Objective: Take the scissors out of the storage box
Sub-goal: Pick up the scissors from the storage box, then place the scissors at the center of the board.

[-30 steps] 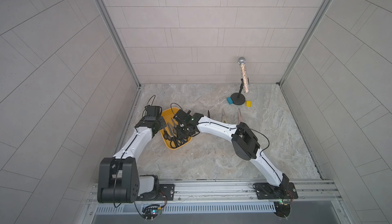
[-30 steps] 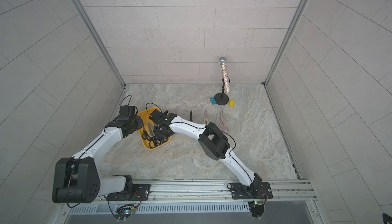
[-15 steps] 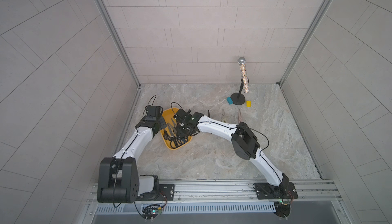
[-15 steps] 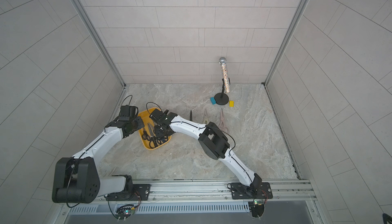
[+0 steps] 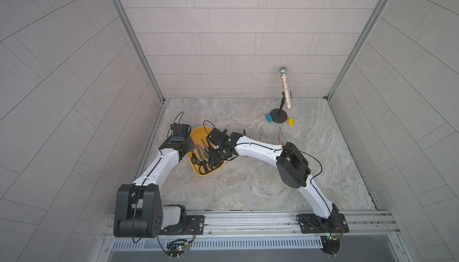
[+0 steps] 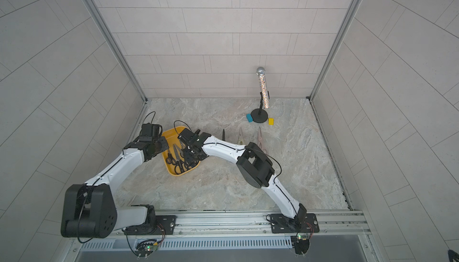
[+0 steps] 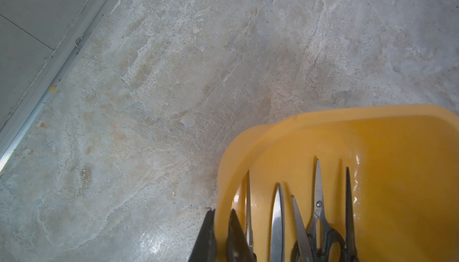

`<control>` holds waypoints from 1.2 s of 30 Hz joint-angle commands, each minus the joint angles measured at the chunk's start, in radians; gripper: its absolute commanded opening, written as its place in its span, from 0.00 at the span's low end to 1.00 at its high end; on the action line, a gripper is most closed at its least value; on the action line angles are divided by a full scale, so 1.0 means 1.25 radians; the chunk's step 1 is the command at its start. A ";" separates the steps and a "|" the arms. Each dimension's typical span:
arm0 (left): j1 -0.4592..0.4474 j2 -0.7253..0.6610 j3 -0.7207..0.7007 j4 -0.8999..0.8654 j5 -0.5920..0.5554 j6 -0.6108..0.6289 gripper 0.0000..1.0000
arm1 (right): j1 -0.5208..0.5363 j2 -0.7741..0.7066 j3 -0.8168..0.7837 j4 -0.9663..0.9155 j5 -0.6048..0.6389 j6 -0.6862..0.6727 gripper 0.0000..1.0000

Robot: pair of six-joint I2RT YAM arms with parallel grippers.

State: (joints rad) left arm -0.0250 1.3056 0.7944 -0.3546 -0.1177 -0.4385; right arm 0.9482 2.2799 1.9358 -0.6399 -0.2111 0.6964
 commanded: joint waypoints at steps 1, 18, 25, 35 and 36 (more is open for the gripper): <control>0.002 -0.011 0.008 -0.005 -0.037 0.020 0.00 | 0.000 -0.068 -0.007 0.024 -0.011 -0.013 0.03; 0.011 -0.005 0.010 -0.004 -0.041 0.033 0.00 | -0.049 -0.256 -0.128 0.041 0.009 -0.035 0.02; 0.014 -0.004 0.008 -0.006 -0.014 0.060 0.00 | -0.152 -0.403 -0.283 -0.014 -0.011 -0.085 0.03; 0.017 0.001 0.011 -0.007 0.041 0.072 0.00 | -0.433 -0.494 -0.426 -0.176 -0.024 -0.282 0.03; 0.018 0.003 0.010 -0.007 0.045 0.073 0.00 | -0.460 -0.499 -0.437 -0.182 -0.018 -0.298 0.03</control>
State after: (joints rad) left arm -0.0067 1.3060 0.7944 -0.3546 -0.0776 -0.3767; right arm 0.4381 1.6997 1.4193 -0.7765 -0.2462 0.4286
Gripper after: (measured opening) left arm 0.082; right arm 0.220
